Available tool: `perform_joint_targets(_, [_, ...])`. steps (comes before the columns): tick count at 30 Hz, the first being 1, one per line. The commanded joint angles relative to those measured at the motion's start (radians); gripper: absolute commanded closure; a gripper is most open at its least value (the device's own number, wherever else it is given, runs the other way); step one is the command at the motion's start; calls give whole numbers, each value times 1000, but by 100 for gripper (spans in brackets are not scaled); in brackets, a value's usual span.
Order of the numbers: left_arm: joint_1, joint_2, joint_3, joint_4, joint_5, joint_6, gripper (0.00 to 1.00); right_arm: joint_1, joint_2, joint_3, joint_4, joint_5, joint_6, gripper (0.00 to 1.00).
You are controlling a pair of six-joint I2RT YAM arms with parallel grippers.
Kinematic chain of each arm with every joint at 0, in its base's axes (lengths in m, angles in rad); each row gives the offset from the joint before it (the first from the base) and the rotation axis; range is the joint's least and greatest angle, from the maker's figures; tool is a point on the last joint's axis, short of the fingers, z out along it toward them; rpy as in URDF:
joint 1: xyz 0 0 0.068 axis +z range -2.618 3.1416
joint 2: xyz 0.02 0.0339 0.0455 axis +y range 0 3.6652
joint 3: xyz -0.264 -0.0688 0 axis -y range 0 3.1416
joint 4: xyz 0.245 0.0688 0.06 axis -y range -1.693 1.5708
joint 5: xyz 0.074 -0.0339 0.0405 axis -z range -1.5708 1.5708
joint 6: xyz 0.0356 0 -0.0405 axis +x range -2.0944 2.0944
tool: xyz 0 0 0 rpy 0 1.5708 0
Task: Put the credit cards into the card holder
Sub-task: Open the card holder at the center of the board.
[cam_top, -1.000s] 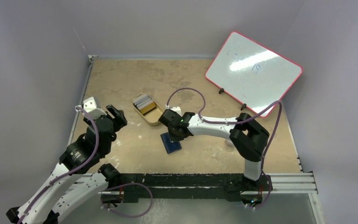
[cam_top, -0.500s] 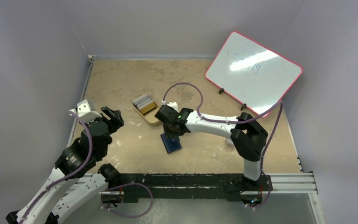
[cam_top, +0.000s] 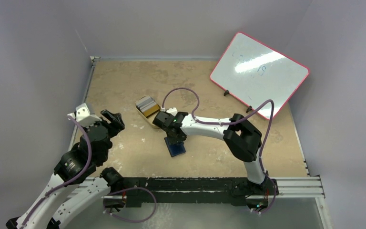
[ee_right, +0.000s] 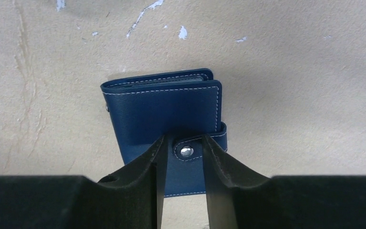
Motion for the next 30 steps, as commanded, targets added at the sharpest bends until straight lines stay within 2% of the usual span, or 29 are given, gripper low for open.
perform_joint_targets(1, [4, 9, 43, 11, -21, 27, 36, 3, 9, -2, -95, 41, 5, 67])
perform_joint_targets(4, [4, 10, 42, 13, -20, 25, 36, 4, -11, -7, -99, 41, 4, 66])
perform_joint_targets(10, [4, 12, 31, 19, -10, 16, 36, 4, -43, -4, -89, 6, -5, 56])
perform_joint_targets(20, [4, 1, 28, 2, -9, -5, 36, 4, -38, -71, -38, 8, -7, 58])
perform_joint_targets(24, [4, -3, 28, -4, -11, -11, 36, 4, -30, -91, -41, 23, -1, 66])
perform_joint_targets(30, [4, -4, 27, -7, -7, -13, 36, 4, -69, -124, -17, 9, 14, 90])
